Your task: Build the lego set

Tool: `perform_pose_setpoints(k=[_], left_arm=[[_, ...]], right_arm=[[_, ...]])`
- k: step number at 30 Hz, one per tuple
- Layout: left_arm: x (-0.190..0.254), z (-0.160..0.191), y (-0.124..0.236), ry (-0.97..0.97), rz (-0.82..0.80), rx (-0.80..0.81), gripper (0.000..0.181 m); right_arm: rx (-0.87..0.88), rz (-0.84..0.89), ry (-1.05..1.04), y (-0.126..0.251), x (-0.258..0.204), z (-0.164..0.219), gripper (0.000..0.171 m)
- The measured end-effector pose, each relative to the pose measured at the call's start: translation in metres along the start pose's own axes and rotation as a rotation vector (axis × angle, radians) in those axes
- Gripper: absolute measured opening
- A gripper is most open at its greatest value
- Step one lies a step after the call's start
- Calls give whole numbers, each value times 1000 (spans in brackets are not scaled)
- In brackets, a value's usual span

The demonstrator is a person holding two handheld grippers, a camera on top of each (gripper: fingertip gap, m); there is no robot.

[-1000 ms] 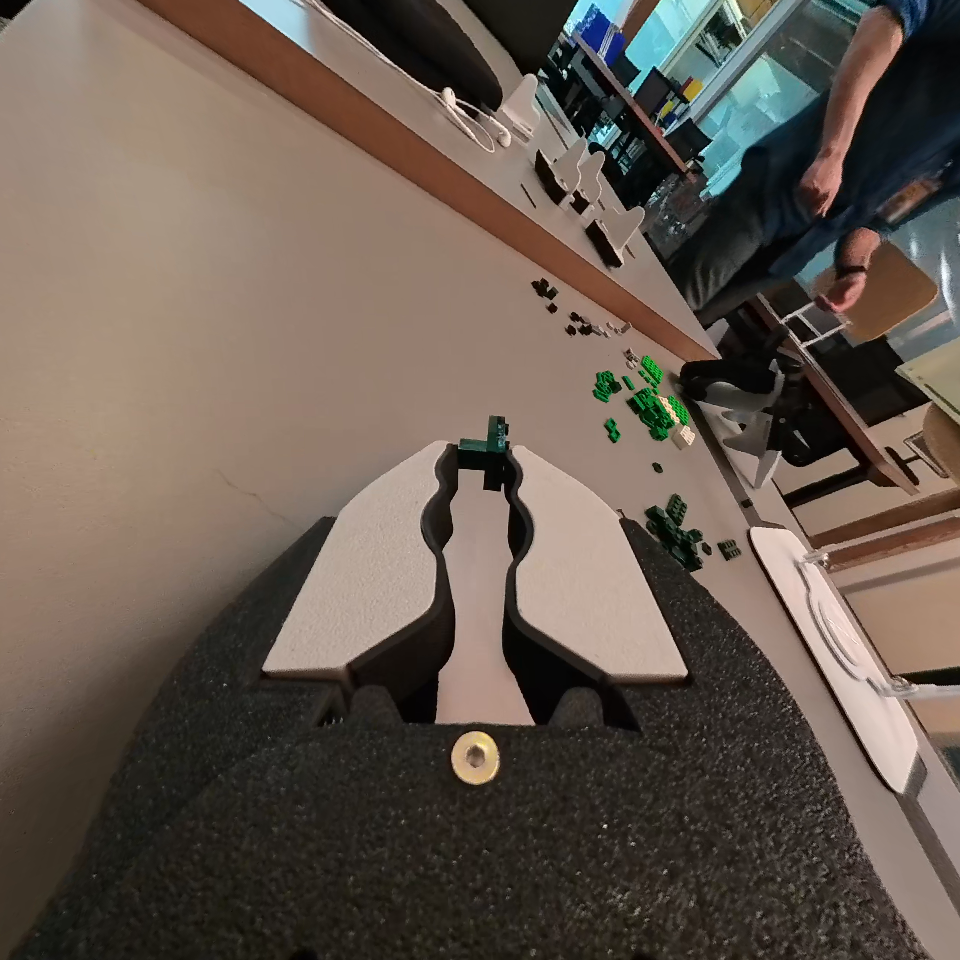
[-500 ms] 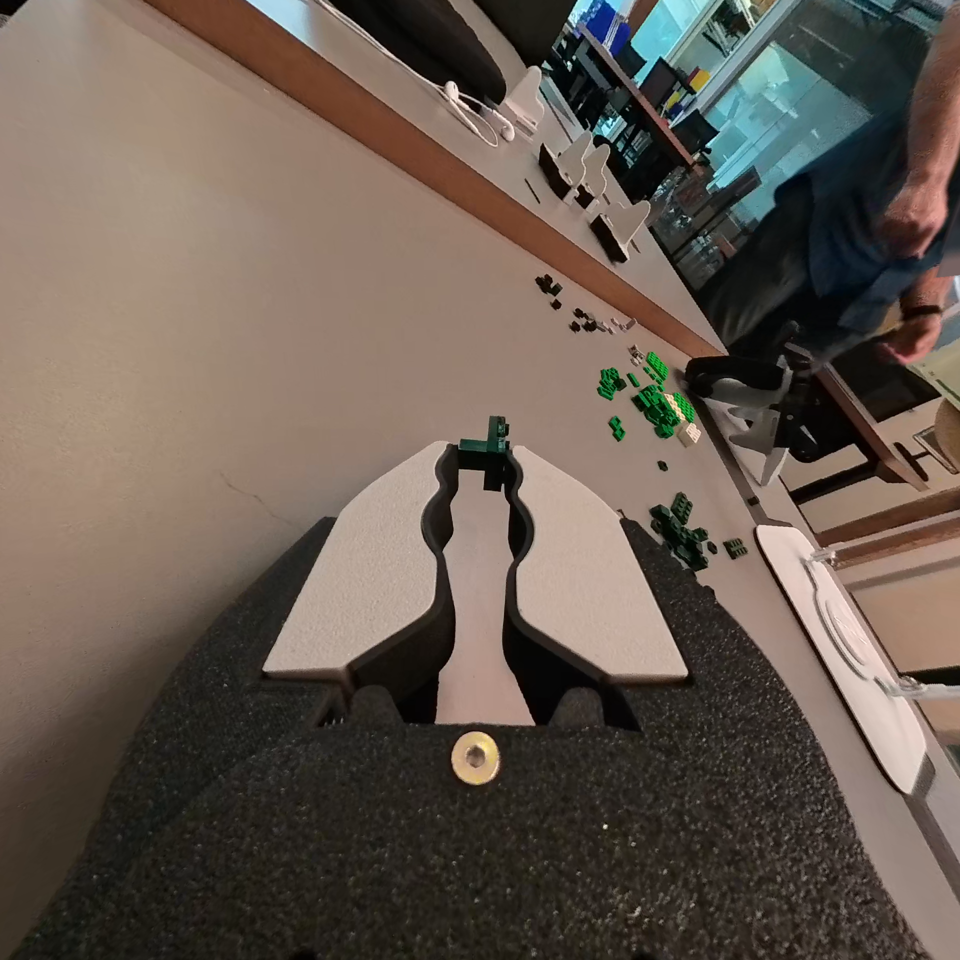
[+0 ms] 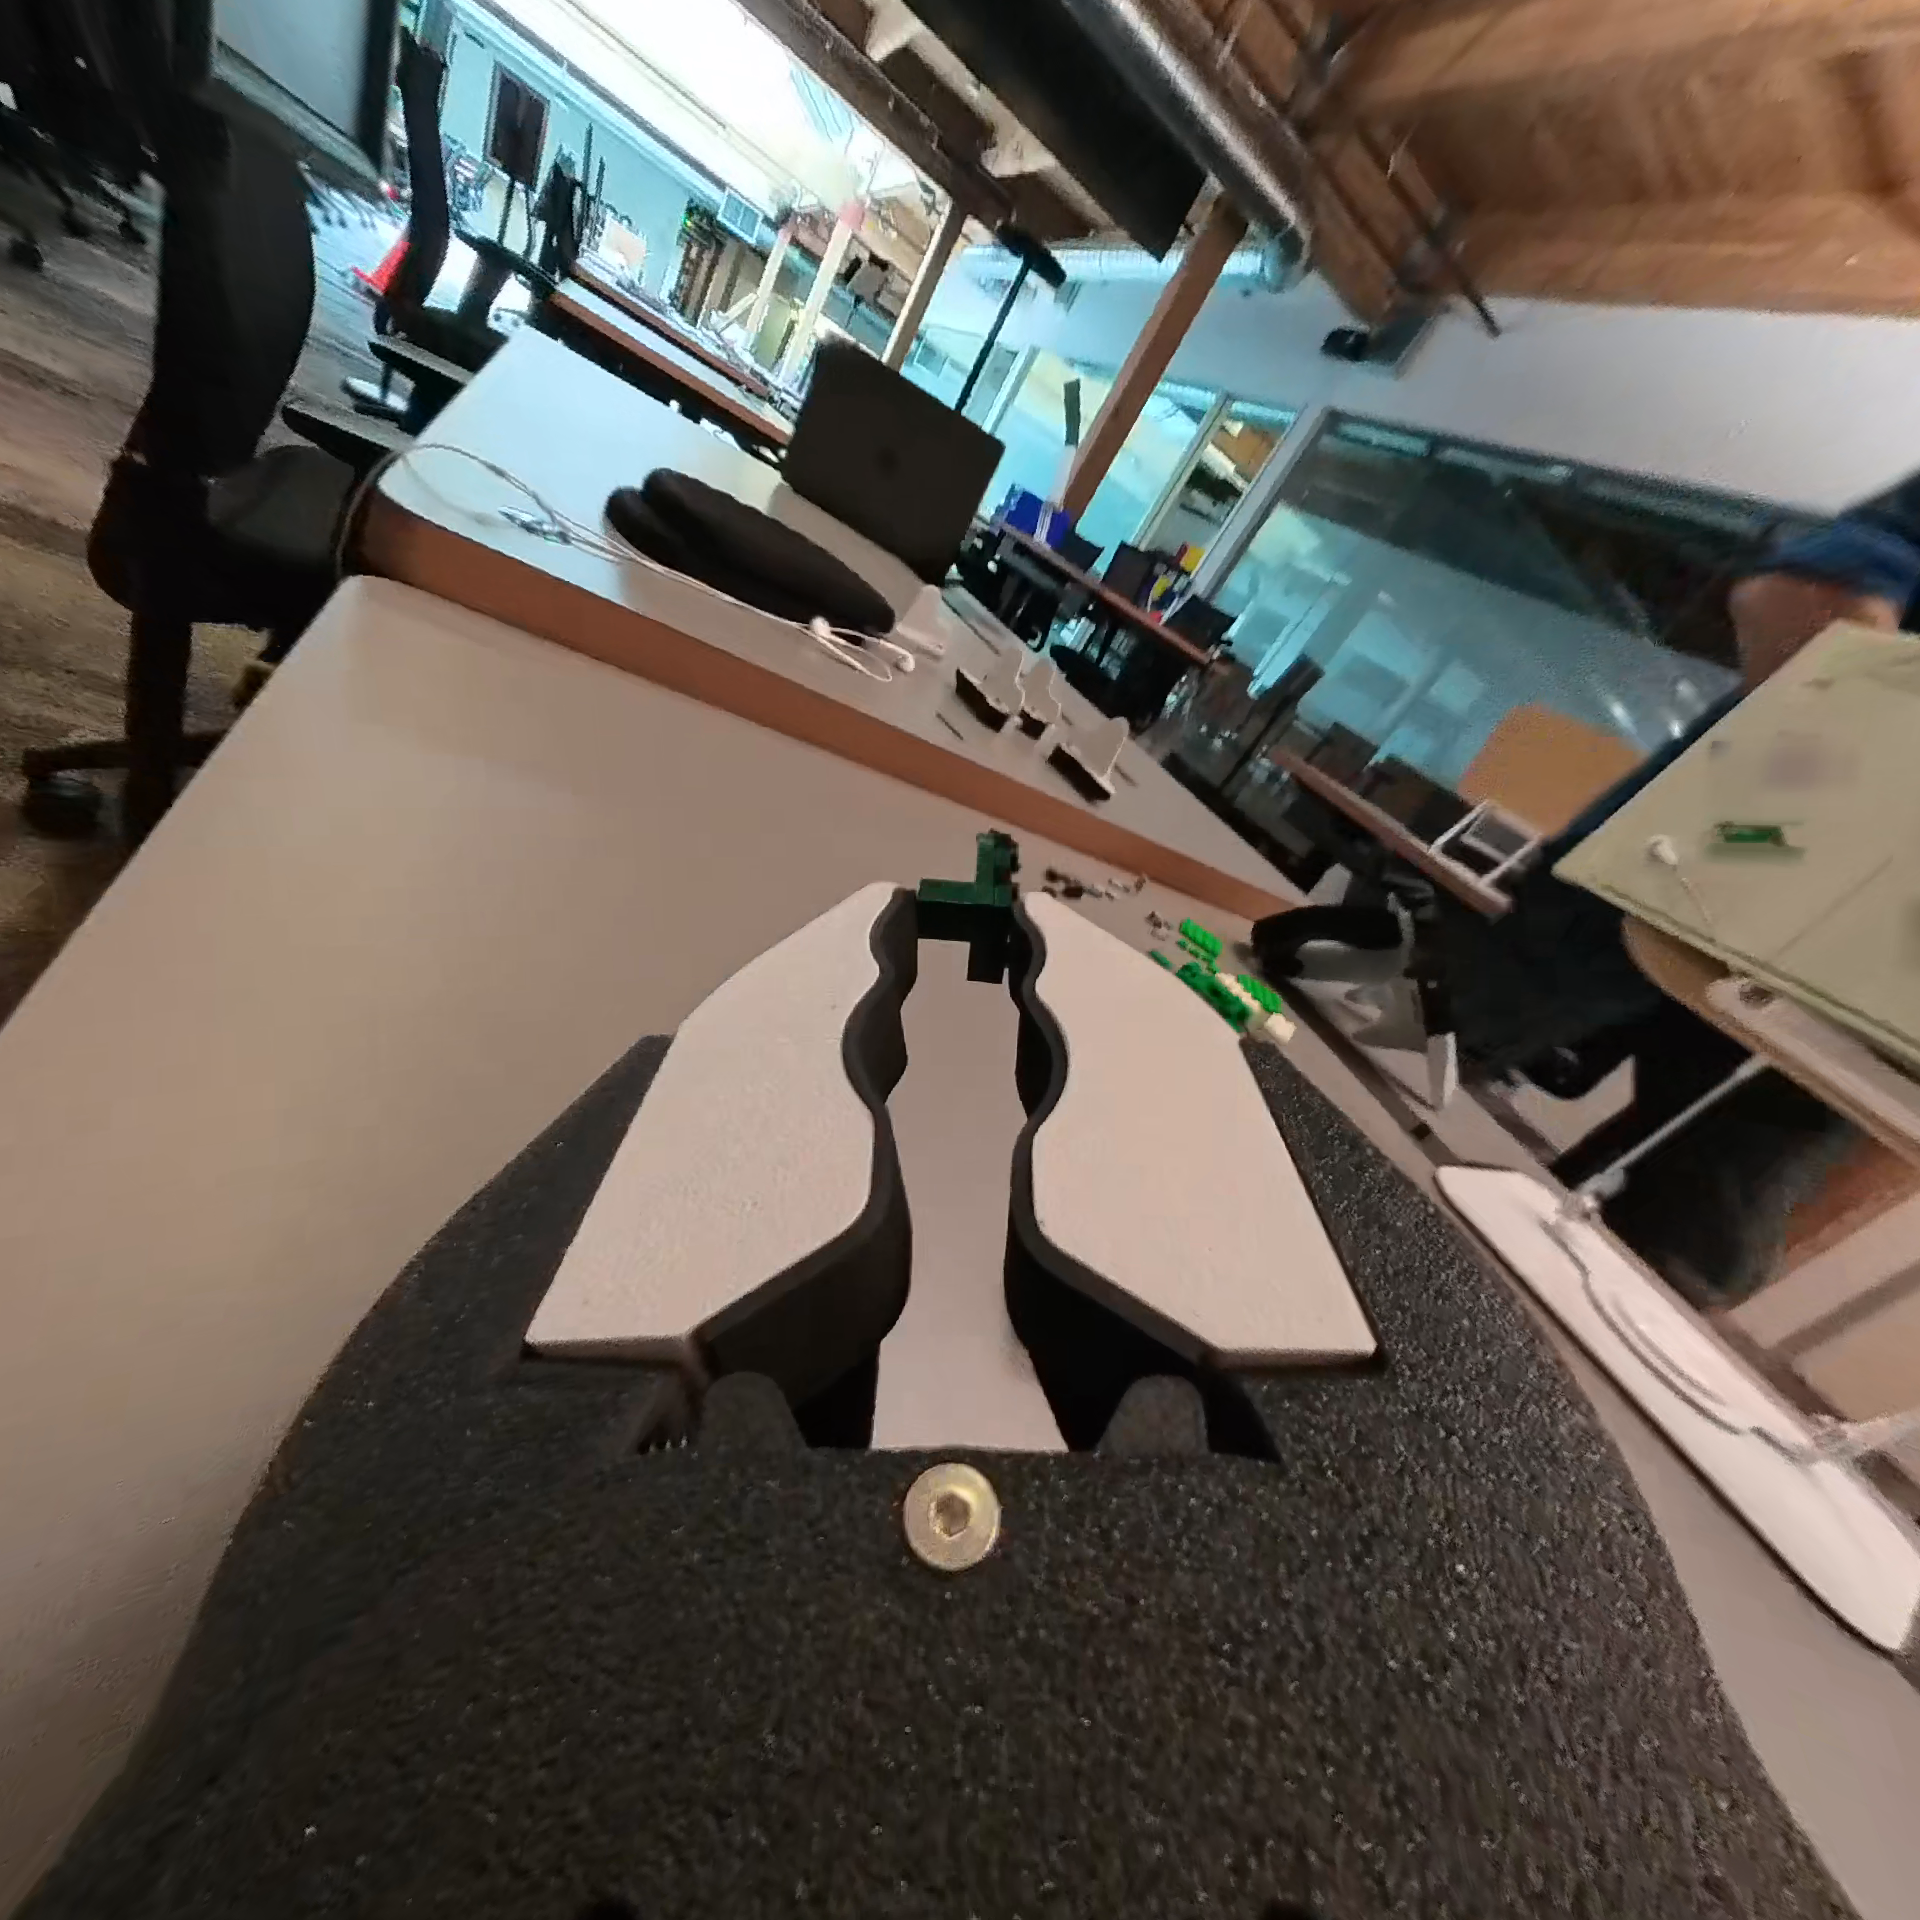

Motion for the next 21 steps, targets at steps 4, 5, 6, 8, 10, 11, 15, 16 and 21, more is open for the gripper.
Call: perform_pose_setpoints(k=[4, 5, 6, 8, 10, 11, 15, 16, 21], left_arm=[[-32, -6, 130, 29, -147, -103, 12], [-36, -12, 159, 31, -191, -126, 12], [-40, -20, 187, 41, -238, -144, 12], [-43, -45, 237, 97, -335, -143, 12], [-44, -82, 276, 161, -415, -89, 12], [-43, -103, 292, 165, -454, -52, 12], [-45, -210, 332, 66, -602, 169, 12], [-44, -241, 337, 23, -629, 242, 12], [-34, -387, 338, -196, -676, 599, 12]], right_arm=[[65, -21, -21, 10, -2, -9, 16], [79, -27, -40, 12, -1, -10, 16], [83, -25, -63, 12, 2, -9, 16], [93, -22, -120, 12, 7, -8, 16], [104, -7, -158, 13, 14, -7, 16], [110, 1, -169, 13, 17, -6, 16], [135, 12, -202, 10, 26, -5, 16], [140, 16, -201, 9, 28, -5, 16], [147, 44, -212, 2, 37, -2, 16]])
Point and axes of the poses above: each gripper's, where its closed fingertips meet, y back along the fingers, z out of its underside, x = y × z across the jaws, the point moved 1 cm from there along y, back along the fingers, and after that the axes turned 1 degree about -x, right-handed, at the moved point
